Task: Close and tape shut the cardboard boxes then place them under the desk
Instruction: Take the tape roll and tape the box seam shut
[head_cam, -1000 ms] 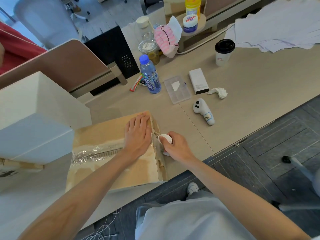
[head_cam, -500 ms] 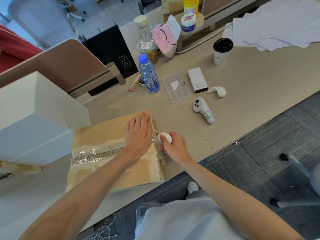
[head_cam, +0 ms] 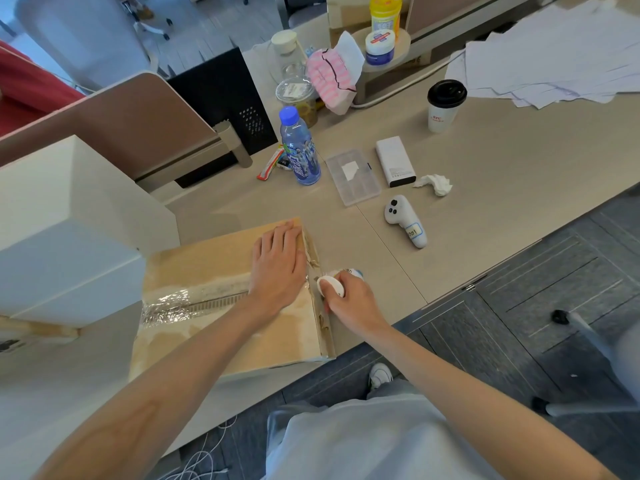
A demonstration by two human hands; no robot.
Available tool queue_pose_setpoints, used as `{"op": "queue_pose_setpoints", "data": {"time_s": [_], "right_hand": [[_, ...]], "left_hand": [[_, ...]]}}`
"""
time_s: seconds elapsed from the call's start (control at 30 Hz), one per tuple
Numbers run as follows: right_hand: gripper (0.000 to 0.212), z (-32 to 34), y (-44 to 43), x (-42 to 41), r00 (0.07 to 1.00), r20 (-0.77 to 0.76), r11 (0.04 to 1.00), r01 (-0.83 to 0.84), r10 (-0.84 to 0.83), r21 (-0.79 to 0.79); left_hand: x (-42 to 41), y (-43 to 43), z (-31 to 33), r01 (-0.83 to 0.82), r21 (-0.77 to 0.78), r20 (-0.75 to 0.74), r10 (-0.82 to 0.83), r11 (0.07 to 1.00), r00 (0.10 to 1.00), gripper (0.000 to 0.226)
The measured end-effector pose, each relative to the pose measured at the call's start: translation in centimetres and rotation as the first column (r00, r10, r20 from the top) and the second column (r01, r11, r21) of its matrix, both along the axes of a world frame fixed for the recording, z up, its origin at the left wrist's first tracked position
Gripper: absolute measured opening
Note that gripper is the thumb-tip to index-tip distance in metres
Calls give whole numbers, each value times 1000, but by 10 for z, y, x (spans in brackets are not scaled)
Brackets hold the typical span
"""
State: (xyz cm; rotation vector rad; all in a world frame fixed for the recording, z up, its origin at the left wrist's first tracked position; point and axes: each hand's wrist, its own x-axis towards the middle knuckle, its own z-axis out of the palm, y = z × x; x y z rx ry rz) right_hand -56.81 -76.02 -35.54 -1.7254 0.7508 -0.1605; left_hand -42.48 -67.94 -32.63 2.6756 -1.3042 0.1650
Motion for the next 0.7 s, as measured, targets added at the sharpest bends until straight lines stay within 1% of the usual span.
{"op": "queue_pose_setpoints", "data": {"time_s": [0.1,0.27,0.43,0.5,0.57,0.63,0.7], "right_hand": [[26,-5,4,-8,1000,1,1000,-27,27,-3],[20,-8,8,-15,998,-20,998,-59,59,-12],[21,-3,3,-22,993,-34,993,-118,117,-15],[19,4,-7,-21,996,16,996,-90,90,29],[20,11,-22,-14,998,63,994,-11,4,109],[19,13,-36,-5,996,53,987,59,-67,152],[19,9,-48,4,996,16,984,88,-92,156]], "left_hand": [[0,0,-1,-4,-4,6,4,1000,1000,41],[1,0,-2,-8,-3,10,8,1000,1000,41],[0,1,-2,-4,-9,8,4,1000,1000,43],[0,0,-2,-1,-9,9,1,1000,1000,44],[-1,0,-1,1,-10,8,0,1000,1000,42],[-1,1,-1,-1,-15,9,1,1000,1000,40],[0,0,-1,-1,-16,13,1,1000,1000,40]]}}
